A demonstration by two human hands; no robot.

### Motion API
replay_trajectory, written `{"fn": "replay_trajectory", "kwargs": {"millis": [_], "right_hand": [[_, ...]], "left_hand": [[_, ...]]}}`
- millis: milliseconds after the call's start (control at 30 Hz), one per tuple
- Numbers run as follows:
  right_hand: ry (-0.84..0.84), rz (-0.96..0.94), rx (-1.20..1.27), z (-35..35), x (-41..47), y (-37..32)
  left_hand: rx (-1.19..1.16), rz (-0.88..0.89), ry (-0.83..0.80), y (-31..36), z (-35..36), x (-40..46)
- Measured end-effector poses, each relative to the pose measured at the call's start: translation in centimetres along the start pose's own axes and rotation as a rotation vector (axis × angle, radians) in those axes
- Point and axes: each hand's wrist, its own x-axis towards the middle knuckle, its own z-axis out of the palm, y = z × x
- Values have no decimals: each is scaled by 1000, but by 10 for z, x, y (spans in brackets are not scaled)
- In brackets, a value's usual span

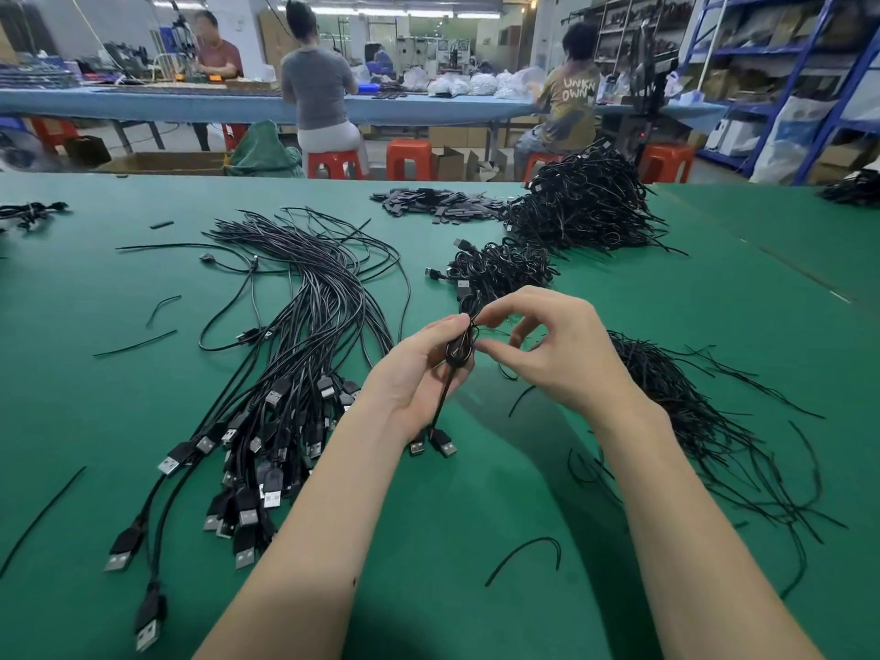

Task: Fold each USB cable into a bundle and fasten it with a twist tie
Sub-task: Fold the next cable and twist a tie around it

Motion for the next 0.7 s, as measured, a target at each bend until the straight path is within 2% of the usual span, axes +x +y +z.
{"fn": "replay_trajectory", "kwargs": {"millis": [100,167,267,333,467,600,633,700], "right_hand": [[17,35,19,1,0,-1],[43,146,71,5,0,-2],[69,504,492,12,0,-9],[11,700,735,15,-1,-12],[-152,875,974,13,1,-6],[-277,1118,1575,9,-2,-1],[-271,1112,1573,10,-2,-2],[-192,948,1203,13,-2,0]], "left_hand": [[33,0,-18,-1,-2,1],[71,24,-27,-4,-2,1],[69,87,-60,-5,-1,2],[91,110,-89,-4,-1,1],[107,121,-134,-4,-4,0],[115,128,-171,-6,0,-1],[124,127,-156,-6,2,-1],[138,113,-96,-5,3,0]]}}
